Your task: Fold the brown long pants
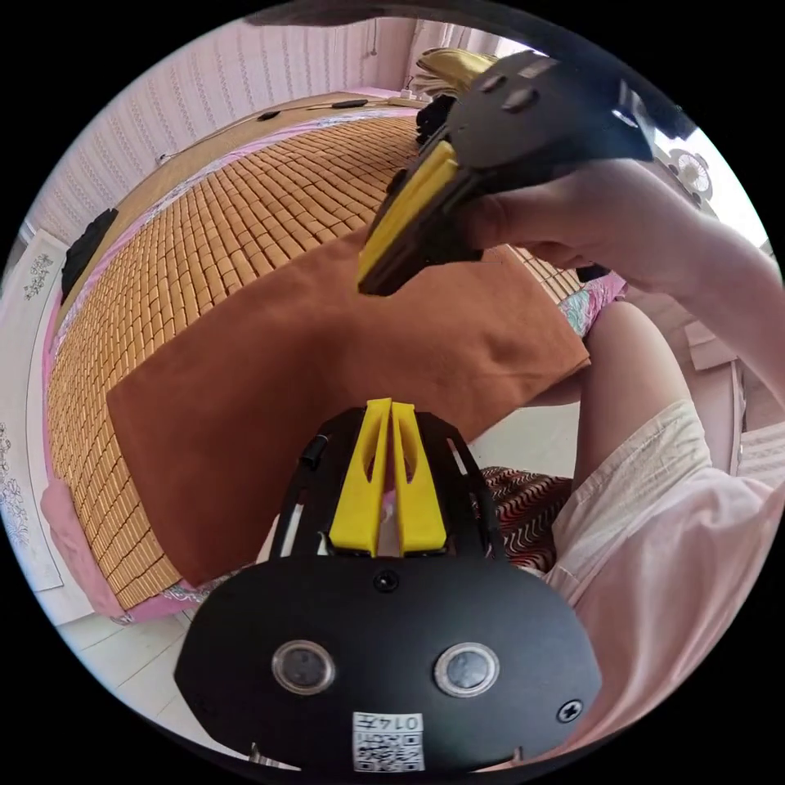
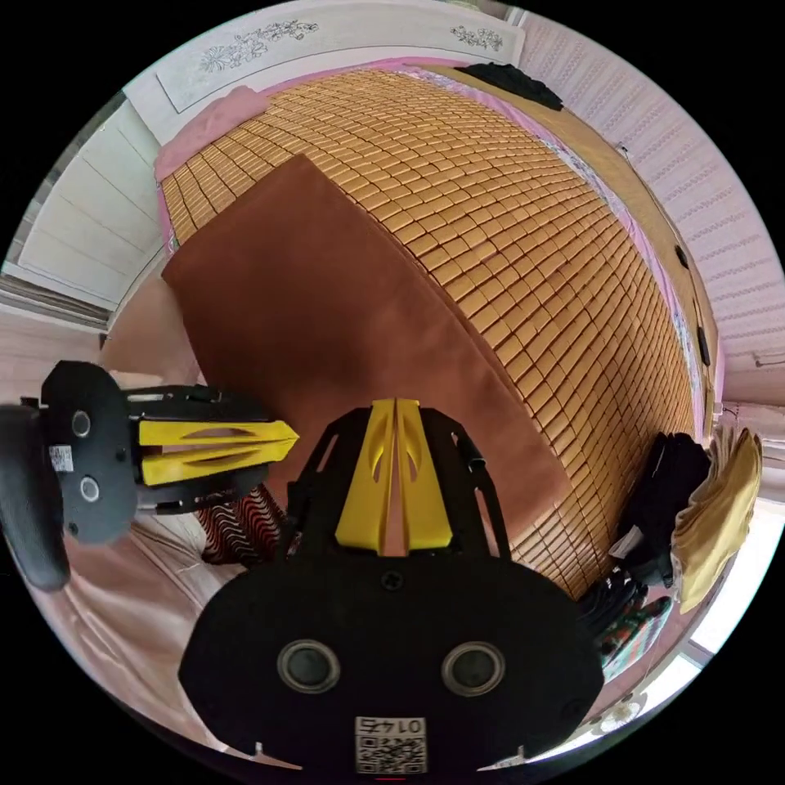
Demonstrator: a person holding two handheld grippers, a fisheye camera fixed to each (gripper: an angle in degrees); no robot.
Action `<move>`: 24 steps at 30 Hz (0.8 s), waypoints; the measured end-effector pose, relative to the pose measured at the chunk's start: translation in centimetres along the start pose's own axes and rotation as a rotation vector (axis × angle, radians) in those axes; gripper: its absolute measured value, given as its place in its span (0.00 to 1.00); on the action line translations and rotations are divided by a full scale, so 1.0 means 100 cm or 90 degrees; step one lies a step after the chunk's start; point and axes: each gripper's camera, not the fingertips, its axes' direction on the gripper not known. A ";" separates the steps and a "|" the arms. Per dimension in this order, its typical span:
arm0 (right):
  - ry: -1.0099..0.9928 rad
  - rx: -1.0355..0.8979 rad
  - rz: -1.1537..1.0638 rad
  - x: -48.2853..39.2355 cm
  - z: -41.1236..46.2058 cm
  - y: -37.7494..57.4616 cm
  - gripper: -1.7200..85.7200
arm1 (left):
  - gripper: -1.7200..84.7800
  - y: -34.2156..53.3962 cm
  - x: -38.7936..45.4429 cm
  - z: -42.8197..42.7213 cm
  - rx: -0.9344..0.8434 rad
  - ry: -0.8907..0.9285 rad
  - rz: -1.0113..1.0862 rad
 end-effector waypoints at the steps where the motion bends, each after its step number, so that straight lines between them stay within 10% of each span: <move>1: -0.011 -0.019 0.001 0.002 0.009 -0.008 0.01 | 0.01 -0.009 -0.002 0.002 0.000 -0.006 -0.002; 24: -0.048 -0.172 -0.063 0.082 0.050 -0.067 0.01 | 0.01 -0.031 0.045 0.054 -0.047 0.008 0.142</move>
